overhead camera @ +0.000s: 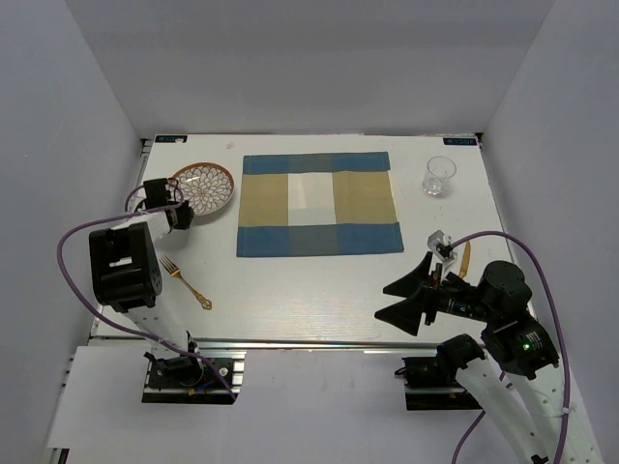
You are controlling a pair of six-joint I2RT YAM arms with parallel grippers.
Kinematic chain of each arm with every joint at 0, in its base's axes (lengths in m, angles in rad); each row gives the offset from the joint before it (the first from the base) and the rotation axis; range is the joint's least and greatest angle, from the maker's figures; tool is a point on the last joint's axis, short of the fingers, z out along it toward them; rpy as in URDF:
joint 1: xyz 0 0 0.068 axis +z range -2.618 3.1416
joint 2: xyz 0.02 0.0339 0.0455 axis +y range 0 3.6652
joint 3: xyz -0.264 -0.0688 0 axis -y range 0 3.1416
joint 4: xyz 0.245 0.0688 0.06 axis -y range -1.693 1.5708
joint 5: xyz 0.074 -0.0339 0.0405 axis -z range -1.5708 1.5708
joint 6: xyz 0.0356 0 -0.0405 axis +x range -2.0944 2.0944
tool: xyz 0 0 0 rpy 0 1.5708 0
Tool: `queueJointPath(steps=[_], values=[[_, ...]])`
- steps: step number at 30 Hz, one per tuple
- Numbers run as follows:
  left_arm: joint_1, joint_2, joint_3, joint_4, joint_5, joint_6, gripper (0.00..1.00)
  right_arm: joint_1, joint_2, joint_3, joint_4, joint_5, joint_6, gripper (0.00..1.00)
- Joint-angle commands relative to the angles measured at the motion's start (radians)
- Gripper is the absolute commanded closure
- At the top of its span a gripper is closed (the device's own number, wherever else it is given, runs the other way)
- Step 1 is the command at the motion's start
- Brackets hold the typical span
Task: Set the dinner table for one person
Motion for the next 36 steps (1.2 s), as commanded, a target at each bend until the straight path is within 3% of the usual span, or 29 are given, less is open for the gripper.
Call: queueJointPath(steps=[1, 5, 6, 8, 14, 19, 23, 29, 36], values=[[0.003, -0.06, 0.007, -0.075, 0.026, 0.016, 1.0, -0.001, -0.003, 0.017, -0.011, 0.023, -0.014, 0.11], [0.003, -0.291, -0.115, 0.071, 0.013, 0.007, 1.0, -0.001, 0.0, -0.006, 0.003, 0.038, 0.002, 0.11], [0.003, -0.339, -0.148, 0.224, 0.048, 0.012, 1.0, 0.001, 0.0, -0.018, 0.006, 0.04, 0.007, 0.11], [-0.006, -0.417, -0.171, 0.315, 0.128, 0.06, 1.0, -0.001, -0.007, -0.031, 0.012, 0.049, 0.015, 0.11], [-0.034, -0.363, 0.057, 0.26, 0.455, 0.22, 1.0, -0.001, -0.029, -0.086, 0.014, 0.115, 0.022, 0.11], [-0.155, -0.217, 0.171, 0.227, 0.72, 0.281, 1.0, -0.001, -0.024, -0.115, 0.031, 0.198, 0.074, 0.11], [-0.291, -0.085, 0.272, 0.089, 0.713, 0.364, 1.0, -0.001, -0.004, -0.097, 0.021, 0.305, 0.096, 0.11], [-0.442, 0.081, 0.38, 0.035, 0.641, 0.418, 1.0, -0.001, 0.007, -0.087, 0.011, 0.322, 0.128, 0.11], [-0.513, 0.24, 0.506, -0.048, 0.561, 0.472, 1.0, -0.001, -0.033, -0.092, -0.037, 0.362, 0.128, 0.11]])
